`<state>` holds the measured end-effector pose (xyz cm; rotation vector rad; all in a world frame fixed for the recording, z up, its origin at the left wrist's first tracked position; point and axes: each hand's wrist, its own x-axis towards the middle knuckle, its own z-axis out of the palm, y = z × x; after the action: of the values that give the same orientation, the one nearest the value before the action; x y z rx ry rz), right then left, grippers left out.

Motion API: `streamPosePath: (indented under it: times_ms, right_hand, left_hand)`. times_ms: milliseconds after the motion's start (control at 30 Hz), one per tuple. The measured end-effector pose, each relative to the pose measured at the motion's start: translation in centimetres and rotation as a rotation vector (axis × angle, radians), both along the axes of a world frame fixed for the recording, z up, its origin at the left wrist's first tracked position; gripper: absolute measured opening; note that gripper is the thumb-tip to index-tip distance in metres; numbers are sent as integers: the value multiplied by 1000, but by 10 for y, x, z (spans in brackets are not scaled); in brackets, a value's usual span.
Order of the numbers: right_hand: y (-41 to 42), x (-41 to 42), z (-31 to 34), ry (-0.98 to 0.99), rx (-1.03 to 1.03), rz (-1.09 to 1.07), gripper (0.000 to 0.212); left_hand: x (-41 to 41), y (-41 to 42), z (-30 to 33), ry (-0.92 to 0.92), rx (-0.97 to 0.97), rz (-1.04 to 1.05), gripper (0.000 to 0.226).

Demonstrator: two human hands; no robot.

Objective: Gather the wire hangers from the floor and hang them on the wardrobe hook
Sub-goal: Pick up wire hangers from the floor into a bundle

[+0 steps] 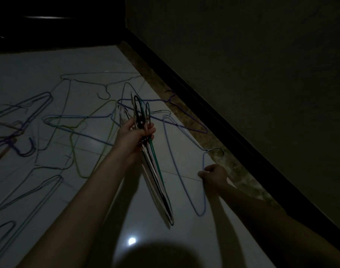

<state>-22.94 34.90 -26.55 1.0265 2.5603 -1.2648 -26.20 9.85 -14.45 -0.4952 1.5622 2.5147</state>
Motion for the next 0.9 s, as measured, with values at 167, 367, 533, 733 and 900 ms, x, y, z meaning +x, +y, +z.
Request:
streamPosePath:
  times_ms: [167, 367, 533, 733, 900]
  right_hand:
    - [2, -11, -8, -34, 60, -2, 21]
    - [9, -6, -2, 32, -130, -31, 12]
    - [8, 3, 27, 64, -343, 59, 26]
    - [-6, 8, 72, 74, -356, 264, 27]
    - [-23, 5, 98, 99, -393, 309, 20]
  left_hand:
    - [-2, -1, -5, -13, -47, 0, 38]
    - [1, -5, -3, -41, -75, 40, 36]
    - [6, 0, 0, -54, -55, 38, 33]
    - [15, -11, 13, -39, -49, 55, 30]
    - [22, -29, 21, -32, -54, 110, 31]
